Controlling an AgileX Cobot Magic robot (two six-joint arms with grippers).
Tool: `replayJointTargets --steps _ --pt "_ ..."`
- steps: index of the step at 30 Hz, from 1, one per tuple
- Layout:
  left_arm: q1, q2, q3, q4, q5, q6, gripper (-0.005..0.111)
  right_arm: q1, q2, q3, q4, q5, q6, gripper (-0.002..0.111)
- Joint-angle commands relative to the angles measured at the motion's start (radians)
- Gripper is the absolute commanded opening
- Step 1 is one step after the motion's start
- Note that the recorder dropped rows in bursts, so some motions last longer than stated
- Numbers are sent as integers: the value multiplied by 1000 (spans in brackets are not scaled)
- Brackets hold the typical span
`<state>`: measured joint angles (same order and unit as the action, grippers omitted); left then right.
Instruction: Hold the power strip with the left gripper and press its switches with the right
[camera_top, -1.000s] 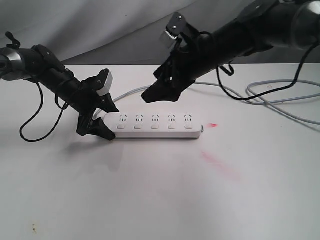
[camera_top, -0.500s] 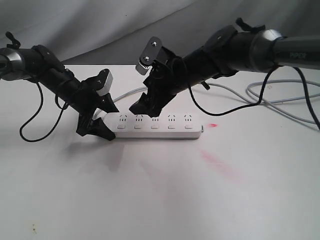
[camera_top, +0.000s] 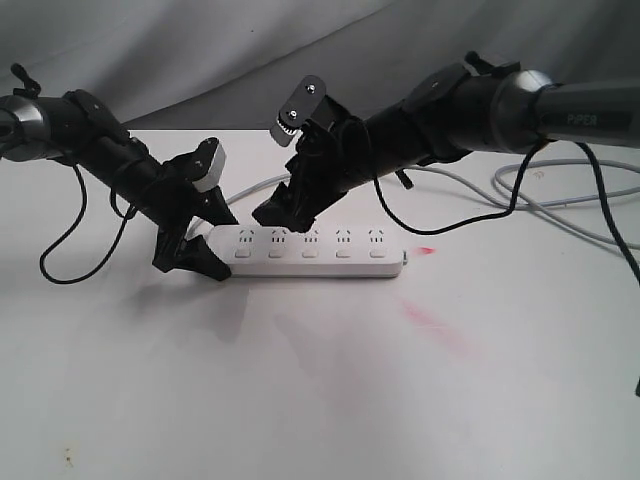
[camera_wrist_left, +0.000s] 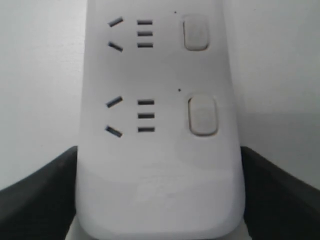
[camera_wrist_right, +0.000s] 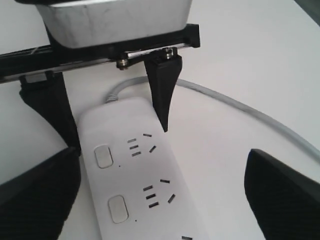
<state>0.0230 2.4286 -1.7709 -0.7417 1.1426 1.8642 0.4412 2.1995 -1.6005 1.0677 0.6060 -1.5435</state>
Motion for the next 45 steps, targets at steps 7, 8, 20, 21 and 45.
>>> replayJointTargets --steps 7,8,20,21,45 --pt "-3 1 -2 -1 13 -4 26 41 86 -136 13 44 -20 81" --pt "-3 1 -2 -1 13 -4 26 48 114 -184 -48 61 41 81" --pt "-3 1 -2 -1 13 -4 26 48 226 -298 -189 110 135 81" --pt "-3 1 -2 -1 13 -4 26 48 229 -298 -191 103 135 81" --pt "-3 1 -2 -1 13 -4 26 48 262 -298 -180 86 132 81"
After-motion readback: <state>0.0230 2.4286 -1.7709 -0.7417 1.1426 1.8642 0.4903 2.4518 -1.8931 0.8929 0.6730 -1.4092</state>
